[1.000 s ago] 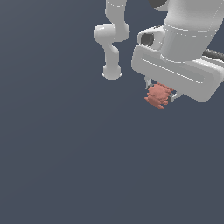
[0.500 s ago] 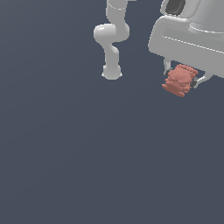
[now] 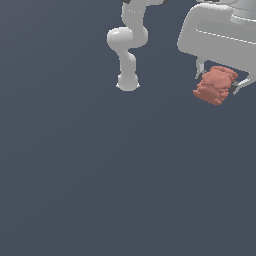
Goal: Pick up the object and move it to a goal position.
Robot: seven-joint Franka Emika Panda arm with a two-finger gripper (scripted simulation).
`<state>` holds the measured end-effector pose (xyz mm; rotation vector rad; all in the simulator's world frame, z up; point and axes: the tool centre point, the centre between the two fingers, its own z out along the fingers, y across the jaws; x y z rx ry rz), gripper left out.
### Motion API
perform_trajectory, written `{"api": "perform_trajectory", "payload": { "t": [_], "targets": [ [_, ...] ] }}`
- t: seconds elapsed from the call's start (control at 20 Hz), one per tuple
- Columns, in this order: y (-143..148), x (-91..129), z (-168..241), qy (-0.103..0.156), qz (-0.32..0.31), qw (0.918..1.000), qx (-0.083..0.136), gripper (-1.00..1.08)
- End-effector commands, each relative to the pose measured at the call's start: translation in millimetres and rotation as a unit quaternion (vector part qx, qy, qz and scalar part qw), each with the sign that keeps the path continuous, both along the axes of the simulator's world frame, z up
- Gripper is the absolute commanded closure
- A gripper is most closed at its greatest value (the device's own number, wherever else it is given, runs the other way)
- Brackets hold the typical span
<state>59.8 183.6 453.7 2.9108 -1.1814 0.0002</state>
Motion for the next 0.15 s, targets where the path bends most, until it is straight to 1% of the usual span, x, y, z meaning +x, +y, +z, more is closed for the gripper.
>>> {"api": "perform_trajectory", "payload": {
  "t": [0.0,0.1],
  "targets": [
    [0.9,0.3,1.6,0.0,0.0,1.0,0.0,1.08],
    [1.1,0.3,1.9,0.0,0.0,1.0,0.0,1.08]
  ]
}}
